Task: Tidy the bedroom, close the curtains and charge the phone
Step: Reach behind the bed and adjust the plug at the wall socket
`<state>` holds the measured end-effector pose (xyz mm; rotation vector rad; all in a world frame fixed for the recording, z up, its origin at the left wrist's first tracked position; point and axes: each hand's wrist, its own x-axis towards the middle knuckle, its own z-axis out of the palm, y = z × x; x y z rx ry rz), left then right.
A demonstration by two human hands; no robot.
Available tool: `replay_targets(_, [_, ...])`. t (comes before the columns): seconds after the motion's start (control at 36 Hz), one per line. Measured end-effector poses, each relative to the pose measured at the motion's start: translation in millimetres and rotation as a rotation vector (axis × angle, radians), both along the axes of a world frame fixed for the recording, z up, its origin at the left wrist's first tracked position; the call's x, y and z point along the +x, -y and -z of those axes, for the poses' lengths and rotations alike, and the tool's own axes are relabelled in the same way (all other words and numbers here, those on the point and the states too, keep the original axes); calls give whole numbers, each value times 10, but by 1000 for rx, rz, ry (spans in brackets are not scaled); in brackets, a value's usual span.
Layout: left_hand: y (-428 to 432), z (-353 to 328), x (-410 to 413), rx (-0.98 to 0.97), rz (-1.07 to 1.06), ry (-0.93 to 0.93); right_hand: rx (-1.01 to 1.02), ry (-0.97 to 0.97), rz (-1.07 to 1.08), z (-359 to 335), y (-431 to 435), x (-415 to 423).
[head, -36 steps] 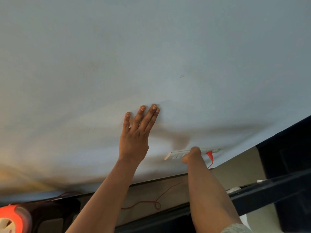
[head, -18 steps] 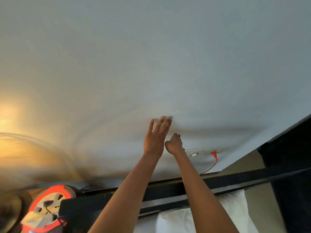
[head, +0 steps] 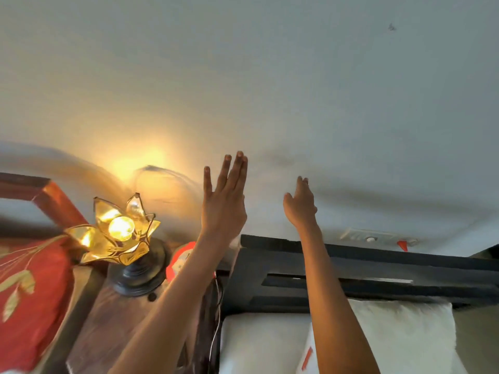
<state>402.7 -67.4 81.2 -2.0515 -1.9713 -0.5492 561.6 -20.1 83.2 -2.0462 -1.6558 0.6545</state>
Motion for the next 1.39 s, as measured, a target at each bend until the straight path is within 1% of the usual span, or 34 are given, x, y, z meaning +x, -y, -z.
replay_targets(0.14, [388,-37,-740,-43,-112,1,81,-2,-94,-57,260,-739])
replay_targets(0.31, [902,-15,-1472,-87,-197,43,56,17,-229,-4,599,-1500])
replay_targets(0.42, [1242,6,-1857,-125,-256,40,45,40,-288,85,855,-1898])
replay_targets(0.61, [1730,158,-2357,-157,-288,111,-33,75,-343,336,1323,-2378])
replay_targets(0.72, [1984,266,-2557,-175,-324,128,-89,55,-371,437,1566,-2573])
replay_targets(0.83, [2197,304,-2712,-190,-345,133,-50,31,-384,444,1734,-2773])
replay_targets(0.97, [2430,317,-2939,-190,-368,143,51,62,-418,360,1863,-3053])
replay_targets(1.17, [2855,300,-3189,-161,-435,257,83,114,-532,278,2036,-3354])
replay_targets(1.28, [3070,335,-3280,-82,-531,305,140,138,-601,265,2120,-3497])
replay_targets(1.33, [3166,333,-3300,-58,-591,373,174,106,-632,270,2145,-3561])
replay_targets(1.39, [3259,311,-3317,-48,-651,505,182,55,-693,278,2165,-3616])
